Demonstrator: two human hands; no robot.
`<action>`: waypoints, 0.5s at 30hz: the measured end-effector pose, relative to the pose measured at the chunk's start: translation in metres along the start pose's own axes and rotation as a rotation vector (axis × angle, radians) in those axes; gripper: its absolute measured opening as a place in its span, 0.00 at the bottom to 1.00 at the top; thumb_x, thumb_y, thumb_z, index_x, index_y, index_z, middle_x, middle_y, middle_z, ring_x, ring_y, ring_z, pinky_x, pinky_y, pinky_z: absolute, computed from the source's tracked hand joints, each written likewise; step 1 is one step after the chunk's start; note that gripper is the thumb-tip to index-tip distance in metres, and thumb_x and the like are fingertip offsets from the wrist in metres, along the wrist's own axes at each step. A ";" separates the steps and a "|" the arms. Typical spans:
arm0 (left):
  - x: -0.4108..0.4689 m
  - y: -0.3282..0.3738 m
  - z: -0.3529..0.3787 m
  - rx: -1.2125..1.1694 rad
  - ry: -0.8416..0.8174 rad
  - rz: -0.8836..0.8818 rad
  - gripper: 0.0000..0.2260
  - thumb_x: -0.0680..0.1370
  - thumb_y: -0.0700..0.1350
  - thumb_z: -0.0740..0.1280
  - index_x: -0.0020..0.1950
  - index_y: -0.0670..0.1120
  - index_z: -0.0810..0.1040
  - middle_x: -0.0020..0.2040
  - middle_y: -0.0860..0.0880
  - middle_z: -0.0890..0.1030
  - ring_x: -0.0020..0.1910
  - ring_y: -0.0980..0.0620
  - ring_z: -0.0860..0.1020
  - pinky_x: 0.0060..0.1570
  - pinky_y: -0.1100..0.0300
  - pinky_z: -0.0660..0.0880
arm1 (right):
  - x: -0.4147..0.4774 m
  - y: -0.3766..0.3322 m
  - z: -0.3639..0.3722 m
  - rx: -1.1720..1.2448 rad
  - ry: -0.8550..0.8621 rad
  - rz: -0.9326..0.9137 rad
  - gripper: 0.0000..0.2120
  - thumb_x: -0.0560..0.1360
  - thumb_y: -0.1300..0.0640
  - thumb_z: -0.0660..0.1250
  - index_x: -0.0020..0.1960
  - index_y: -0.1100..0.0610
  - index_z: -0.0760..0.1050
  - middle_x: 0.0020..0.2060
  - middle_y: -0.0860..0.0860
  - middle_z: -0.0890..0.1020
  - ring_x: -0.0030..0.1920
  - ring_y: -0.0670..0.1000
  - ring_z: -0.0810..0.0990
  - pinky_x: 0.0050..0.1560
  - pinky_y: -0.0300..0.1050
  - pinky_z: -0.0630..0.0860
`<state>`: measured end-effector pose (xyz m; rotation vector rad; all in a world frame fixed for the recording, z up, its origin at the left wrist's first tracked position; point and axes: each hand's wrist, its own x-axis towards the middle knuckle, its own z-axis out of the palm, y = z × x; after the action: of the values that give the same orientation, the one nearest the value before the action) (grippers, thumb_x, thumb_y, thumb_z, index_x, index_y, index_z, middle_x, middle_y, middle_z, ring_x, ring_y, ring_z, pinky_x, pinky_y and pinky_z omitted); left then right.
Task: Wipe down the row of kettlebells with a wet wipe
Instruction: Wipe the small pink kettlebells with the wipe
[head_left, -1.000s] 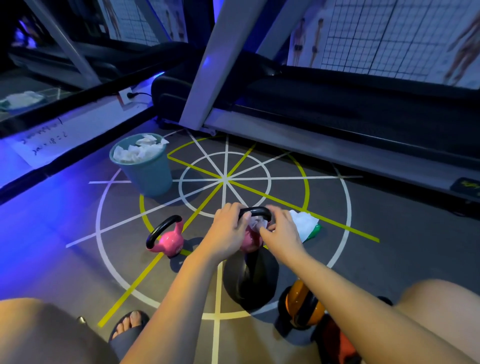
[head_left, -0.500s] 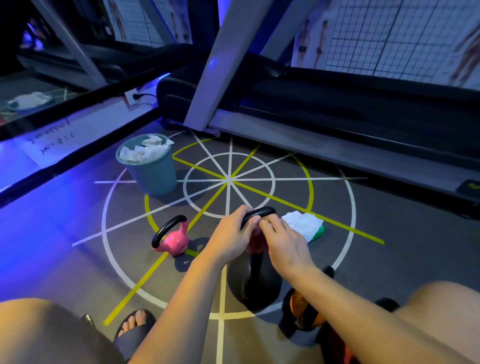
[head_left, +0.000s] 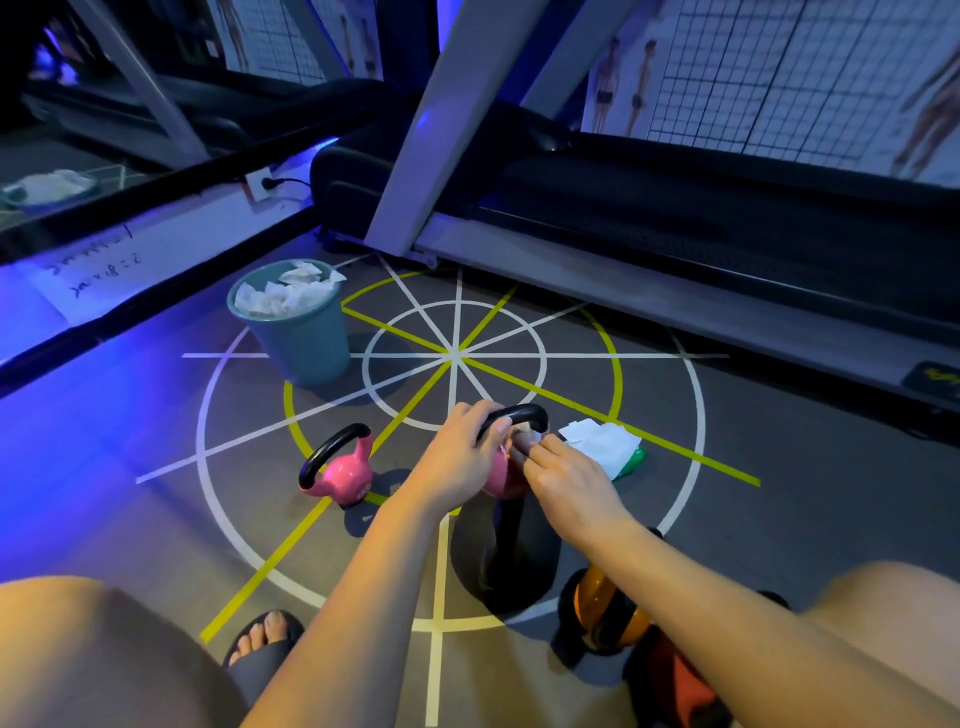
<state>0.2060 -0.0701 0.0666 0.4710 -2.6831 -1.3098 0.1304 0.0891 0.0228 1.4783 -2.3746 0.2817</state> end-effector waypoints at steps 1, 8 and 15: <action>0.000 -0.001 -0.001 0.000 -0.001 0.002 0.13 0.86 0.53 0.57 0.67 0.52 0.74 0.55 0.52 0.73 0.54 0.56 0.73 0.53 0.61 0.66 | 0.000 0.000 0.001 0.010 -0.012 -0.012 0.20 0.65 0.63 0.80 0.55 0.61 0.82 0.47 0.54 0.83 0.44 0.57 0.80 0.35 0.49 0.80; 0.005 0.001 0.001 0.058 -0.024 0.019 0.14 0.85 0.55 0.57 0.67 0.51 0.73 0.56 0.50 0.76 0.56 0.52 0.75 0.55 0.56 0.70 | 0.007 0.016 -0.023 -0.088 0.101 -0.090 0.07 0.67 0.65 0.73 0.45 0.60 0.81 0.46 0.54 0.82 0.43 0.58 0.78 0.36 0.49 0.75; 0.008 0.014 0.013 0.119 -0.008 0.023 0.12 0.85 0.53 0.58 0.65 0.51 0.74 0.56 0.49 0.78 0.57 0.49 0.77 0.59 0.48 0.73 | -0.003 -0.006 -0.017 -0.045 -0.069 0.176 0.22 0.59 0.64 0.82 0.52 0.60 0.82 0.44 0.53 0.82 0.49 0.58 0.77 0.36 0.48 0.79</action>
<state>0.1921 -0.0553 0.0693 0.4471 -2.7758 -1.1533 0.1401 0.0947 0.0370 1.2808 -2.5530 0.2213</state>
